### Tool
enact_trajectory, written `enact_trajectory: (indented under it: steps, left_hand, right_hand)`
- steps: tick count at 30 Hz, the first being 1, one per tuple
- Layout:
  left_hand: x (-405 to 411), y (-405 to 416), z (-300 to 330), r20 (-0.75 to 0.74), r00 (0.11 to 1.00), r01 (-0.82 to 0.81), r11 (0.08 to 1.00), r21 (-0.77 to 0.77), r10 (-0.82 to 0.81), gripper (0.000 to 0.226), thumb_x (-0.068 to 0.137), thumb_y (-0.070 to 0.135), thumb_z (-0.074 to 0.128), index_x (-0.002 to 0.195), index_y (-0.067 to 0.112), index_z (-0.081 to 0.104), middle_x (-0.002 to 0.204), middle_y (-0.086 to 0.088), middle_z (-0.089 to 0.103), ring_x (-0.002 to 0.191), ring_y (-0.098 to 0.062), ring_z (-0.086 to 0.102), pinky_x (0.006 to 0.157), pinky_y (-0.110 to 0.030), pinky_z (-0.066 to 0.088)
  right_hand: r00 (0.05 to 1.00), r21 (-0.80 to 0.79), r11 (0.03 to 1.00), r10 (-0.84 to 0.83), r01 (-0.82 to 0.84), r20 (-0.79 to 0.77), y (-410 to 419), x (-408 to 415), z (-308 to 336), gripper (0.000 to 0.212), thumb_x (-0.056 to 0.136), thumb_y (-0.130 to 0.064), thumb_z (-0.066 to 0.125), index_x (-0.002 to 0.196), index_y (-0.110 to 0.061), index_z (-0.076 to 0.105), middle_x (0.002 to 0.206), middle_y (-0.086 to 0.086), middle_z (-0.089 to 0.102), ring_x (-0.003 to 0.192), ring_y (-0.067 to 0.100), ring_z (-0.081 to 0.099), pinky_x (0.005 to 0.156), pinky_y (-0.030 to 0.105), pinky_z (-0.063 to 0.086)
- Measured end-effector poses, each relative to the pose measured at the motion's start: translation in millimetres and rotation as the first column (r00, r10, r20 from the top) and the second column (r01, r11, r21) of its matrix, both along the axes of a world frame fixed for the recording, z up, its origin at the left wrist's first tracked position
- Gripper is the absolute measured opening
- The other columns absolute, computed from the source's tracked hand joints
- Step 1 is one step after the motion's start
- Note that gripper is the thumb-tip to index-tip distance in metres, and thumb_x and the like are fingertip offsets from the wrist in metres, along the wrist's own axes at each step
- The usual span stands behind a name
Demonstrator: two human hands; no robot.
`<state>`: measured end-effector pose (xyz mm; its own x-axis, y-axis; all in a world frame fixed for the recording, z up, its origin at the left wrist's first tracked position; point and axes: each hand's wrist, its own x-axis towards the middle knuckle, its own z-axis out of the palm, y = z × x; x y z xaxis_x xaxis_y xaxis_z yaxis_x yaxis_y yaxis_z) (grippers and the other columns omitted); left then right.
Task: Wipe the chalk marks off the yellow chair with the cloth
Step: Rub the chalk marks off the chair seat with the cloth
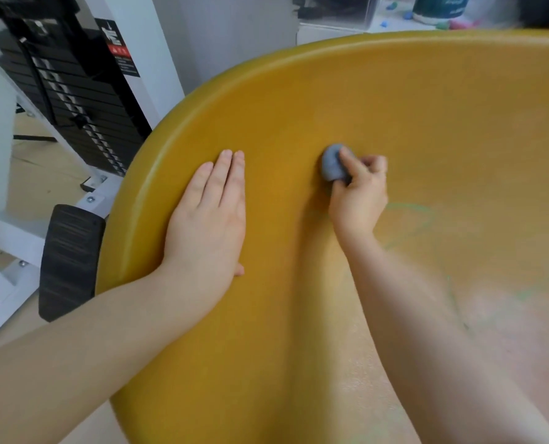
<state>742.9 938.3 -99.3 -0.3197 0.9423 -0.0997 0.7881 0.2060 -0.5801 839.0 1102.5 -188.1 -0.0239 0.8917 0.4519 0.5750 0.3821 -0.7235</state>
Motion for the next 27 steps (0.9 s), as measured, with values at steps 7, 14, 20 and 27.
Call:
enact_trajectory:
  steps: [7,14,20,27]
  left_hand:
    - [1.6,0.2,-0.6,0.0,1.0,0.026,0.999,0.022,-0.026,0.103,0.089,0.052,0.047,0.141,-0.009,-0.017,0.151,-0.023,-0.022,0.142,-0.035,-0.014,0.115,-0.041,-0.007]
    - [2.7,0.2,0.1,-0.032,0.999,0.016,1.0,0.004,-0.016,0.124,0.075,0.064,0.058,0.14,-0.01,-0.018,0.151,-0.023,-0.019,0.142,-0.035,-0.011,0.115,-0.041,-0.006]
    - [-0.4,0.8,-1.8,-0.008,1.0,0.021,1.0,-0.018,-0.021,0.125,0.076,0.065,0.056,0.139,-0.011,-0.02,0.15,-0.024,-0.022,0.142,-0.036,-0.013,0.115,-0.042,-0.007]
    - [2.3,-0.7,1.9,0.01,0.999,0.04,0.999,-0.001,-0.04,0.11,0.083,0.052,0.057,0.141,-0.01,-0.014,0.152,-0.024,-0.017,0.143,-0.035,-0.01,0.115,-0.041,-0.004]
  right_hand:
    - [0.871,0.125,0.862,0.485,-0.492,0.078,-127.9,-9.8,-20.8,0.041,0.073,-0.018,0.046,0.107,-0.019,0.068,0.096,0.012,0.056,0.076,0.03,0.054,0.062,0.031,0.049]
    - [0.98,0.145,0.971,0.176,-0.188,0.088,-57.6,-14.1,-12.2,0.038,0.072,-0.002,0.051,0.097,-0.021,0.072,0.097,0.014,0.062,0.074,0.035,0.054,0.051,0.027,0.041]
    - [0.993,-0.008,1.0,0.017,-0.018,-0.121,0.1,-9.9,-6.7,0.045,0.074,0.008,0.052,0.103,-0.021,0.071,0.106,0.013,0.054,0.085,0.036,0.053,0.069,0.04,0.047]
    - [0.93,0.052,0.932,0.351,-0.358,0.108,-99.0,9.5,-38.3,0.042,0.067,-0.003,0.058,0.105,-0.018,0.07,0.097,0.017,0.058,0.072,0.035,0.056,0.064,0.035,0.05]
